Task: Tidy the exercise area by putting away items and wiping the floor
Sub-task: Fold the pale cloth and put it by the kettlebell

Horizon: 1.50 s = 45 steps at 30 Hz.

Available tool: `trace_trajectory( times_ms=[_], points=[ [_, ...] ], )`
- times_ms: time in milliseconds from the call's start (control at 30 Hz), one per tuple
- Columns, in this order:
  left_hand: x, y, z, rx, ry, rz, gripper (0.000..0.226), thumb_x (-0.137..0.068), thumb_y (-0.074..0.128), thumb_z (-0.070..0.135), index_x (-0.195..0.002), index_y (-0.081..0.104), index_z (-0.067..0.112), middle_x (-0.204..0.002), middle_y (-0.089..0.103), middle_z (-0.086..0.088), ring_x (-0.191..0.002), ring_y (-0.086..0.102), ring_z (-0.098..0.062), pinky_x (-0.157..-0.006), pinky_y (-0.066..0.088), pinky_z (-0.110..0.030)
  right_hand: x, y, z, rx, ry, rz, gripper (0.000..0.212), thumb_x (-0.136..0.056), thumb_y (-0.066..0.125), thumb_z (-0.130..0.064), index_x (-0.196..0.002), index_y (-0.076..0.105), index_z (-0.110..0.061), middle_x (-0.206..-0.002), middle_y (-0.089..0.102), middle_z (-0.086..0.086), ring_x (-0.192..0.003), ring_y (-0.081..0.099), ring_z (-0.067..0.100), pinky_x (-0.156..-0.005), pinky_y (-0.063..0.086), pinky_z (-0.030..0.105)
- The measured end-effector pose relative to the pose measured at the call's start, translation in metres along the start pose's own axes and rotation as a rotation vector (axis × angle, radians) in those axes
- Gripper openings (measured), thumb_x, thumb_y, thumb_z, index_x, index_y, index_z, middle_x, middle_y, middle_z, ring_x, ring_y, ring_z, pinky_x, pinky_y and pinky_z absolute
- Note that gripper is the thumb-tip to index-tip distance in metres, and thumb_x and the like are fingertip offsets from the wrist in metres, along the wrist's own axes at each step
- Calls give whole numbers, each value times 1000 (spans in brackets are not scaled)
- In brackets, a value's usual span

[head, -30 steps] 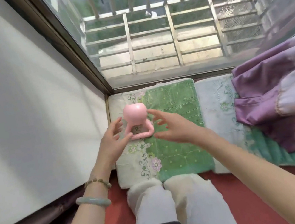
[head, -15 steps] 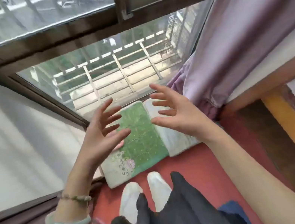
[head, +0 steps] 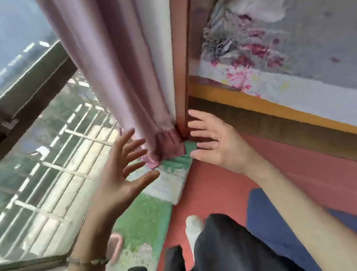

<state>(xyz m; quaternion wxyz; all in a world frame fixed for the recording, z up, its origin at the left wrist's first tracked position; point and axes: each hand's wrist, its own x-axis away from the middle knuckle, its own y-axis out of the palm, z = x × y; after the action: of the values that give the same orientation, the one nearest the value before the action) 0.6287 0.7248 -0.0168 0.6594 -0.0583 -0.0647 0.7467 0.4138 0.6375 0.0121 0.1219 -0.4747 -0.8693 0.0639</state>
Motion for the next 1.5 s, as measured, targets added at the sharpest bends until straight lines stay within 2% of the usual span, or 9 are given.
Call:
trace_trajectory(
  times_ms=[133, 300, 467, 667, 867, 1000, 1200, 1367, 1500],
  points=[
    [-37, 58, 12, -1, 49, -205, 87, -56, 82, 38, -131, 38, 41, -124, 60, 10, -112, 59, -12, -94, 50, -30, 44, -51, 17, -49, 47, 208, 76, -78, 71, 1, -136, 36, -34, -134, 48, -1, -120, 51, 9, -98, 47, 27],
    [-87, 140, 30, -47, 75, -449, 91, -61, 78, 36, -140, 33, 30, -132, 55, 8, -118, 55, -7, -95, 47, -23, 83, -121, 45, -119, 91, 442, 74, -80, 70, -2, -134, 37, -39, -134, 49, -4, -118, 52, 4, -100, 47, 30],
    [-151, 237, 49, -95, 157, -661, 87, -65, 77, 36, -139, 32, 37, -131, 55, 12, -119, 54, -9, -95, 47, -23, 104, -208, 73, -158, 112, 666, 73, -79, 71, -3, -130, 39, -44, -132, 52, -6, -117, 54, 4, -99, 47, 33],
    [-213, 343, 74, -114, 207, -830, 87, -63, 76, 41, -138, 31, 39, -133, 53, 10, -117, 56, -7, -94, 48, -23, 122, -298, 98, -164, 159, 837, 75, -78, 72, -4, -139, 39, -31, -132, 53, -2, -116, 55, 4, -97, 49, 30],
    [-268, 435, 88, -120, 203, -983, 88, -66, 83, 29, -138, 33, 37, -130, 54, 13, -116, 56, -7, -97, 48, -27, 133, -365, 120, -167, 197, 987, 75, -78, 73, -6, -139, 39, -35, -129, 55, -6, -115, 56, 3, -94, 50, 25],
    [-317, 509, 98, -115, 202, -1119, 89, -61, 81, 38, -137, 36, 37, -130, 55, 11, -115, 56, -9, -95, 47, -27, 130, -418, 138, -183, 203, 1145, 73, -76, 74, 1, -128, 42, -40, -124, 56, -1, -116, 55, 11, -87, 51, 22],
    [-402, 636, 115, -155, 269, -1374, 82, -68, 80, 18, -138, 38, 28, -131, 55, 7, -113, 57, -7, -90, 47, -18, 121, -502, 160, -191, 256, 1422, 80, -74, 77, -4, -137, 38, -32, -125, 56, -1, -113, 56, 10, -91, 51, 28],
    [-446, 733, 140, -233, 331, -1619, 84, -60, 77, 38, -135, 40, 29, -128, 56, 9, -111, 56, -3, -89, 46, -14, 118, -549, 166, -229, 316, 1664, 76, -75, 76, -4, -133, 40, -36, -122, 57, -6, -111, 57, 7, -88, 51, 26],
    [-445, 807, 152, -256, 355, -1784, 77, -66, 79, 19, -134, 42, 27, -127, 56, 7, -111, 55, 1, -88, 44, -11, 136, -571, 175, -279, 376, 1829, 75, -74, 76, -3, -127, 41, -43, -121, 57, -7, -111, 58, 6, -88, 52, 26]
  ],
)
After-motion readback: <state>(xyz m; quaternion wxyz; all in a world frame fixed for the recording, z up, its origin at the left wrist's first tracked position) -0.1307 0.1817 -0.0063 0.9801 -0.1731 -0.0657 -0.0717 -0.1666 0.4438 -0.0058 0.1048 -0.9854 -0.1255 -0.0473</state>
